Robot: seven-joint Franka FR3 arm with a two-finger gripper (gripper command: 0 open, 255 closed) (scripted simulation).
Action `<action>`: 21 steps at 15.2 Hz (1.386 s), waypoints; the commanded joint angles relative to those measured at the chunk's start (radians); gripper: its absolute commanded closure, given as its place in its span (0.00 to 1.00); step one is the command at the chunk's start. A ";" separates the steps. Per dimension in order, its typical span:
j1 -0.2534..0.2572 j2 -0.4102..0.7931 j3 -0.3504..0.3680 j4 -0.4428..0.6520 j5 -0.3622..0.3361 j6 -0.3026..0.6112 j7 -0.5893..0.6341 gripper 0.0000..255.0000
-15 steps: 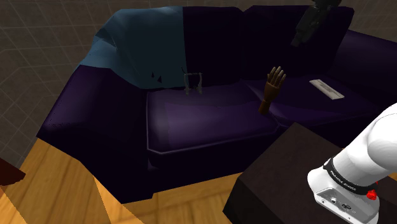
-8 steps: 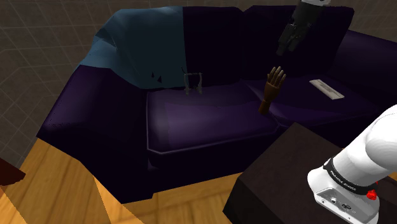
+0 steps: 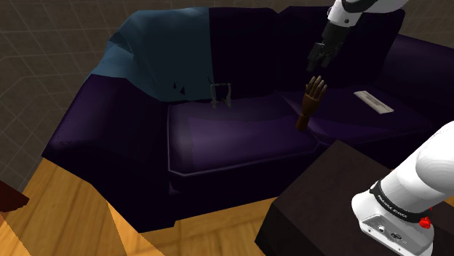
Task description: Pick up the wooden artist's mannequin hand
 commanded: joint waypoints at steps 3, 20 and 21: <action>-0.014 0.133 -0.036 0.034 0.014 0.098 -0.014 0.00; -0.047 0.430 -0.089 0.092 0.113 0.323 -0.087 1.00; -0.047 0.430 -0.090 0.091 0.113 0.323 -0.088 1.00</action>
